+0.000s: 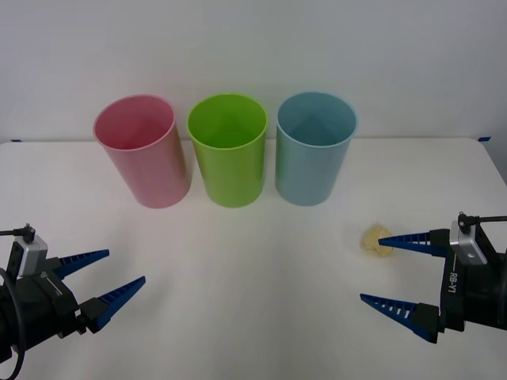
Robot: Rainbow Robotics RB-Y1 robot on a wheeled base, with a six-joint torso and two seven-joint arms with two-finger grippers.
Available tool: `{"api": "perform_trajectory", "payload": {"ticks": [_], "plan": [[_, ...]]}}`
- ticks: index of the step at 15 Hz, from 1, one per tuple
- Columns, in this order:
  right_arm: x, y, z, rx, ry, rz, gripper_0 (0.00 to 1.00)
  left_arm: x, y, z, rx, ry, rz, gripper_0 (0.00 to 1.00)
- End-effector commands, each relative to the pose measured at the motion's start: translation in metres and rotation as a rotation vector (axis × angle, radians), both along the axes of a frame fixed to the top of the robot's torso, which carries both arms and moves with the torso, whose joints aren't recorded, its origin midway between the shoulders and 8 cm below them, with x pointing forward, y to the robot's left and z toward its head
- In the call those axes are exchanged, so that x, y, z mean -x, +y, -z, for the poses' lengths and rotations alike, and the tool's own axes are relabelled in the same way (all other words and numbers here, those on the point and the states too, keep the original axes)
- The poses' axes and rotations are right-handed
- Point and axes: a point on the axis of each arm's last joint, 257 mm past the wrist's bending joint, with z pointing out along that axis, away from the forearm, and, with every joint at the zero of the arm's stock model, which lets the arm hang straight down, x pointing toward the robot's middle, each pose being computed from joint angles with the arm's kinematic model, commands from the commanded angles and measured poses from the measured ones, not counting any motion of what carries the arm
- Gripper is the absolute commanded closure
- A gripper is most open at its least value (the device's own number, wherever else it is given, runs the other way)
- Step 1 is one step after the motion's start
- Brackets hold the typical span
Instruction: Put cans in the blue bin and PET bottles in the pink bin and trash in the green bin.
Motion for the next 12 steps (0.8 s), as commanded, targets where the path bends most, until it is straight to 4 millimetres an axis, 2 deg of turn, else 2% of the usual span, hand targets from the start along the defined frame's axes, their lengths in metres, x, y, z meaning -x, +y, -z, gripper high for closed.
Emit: {"api": "perform_trajectory", "payload": {"ticks": [1, 12], "plan": [[0.0000, 0.0000, 0.0000, 0.000, 0.000, 0.000, 0.00, 0.0000, 0.0000, 0.0000, 0.000, 0.000, 0.000, 0.00], [0.0000, 0.0000, 0.0000, 0.000, 0.000, 0.000, 0.00, 0.0000, 0.0000, 0.0000, 0.000, 0.000, 0.000, 0.00]]}}
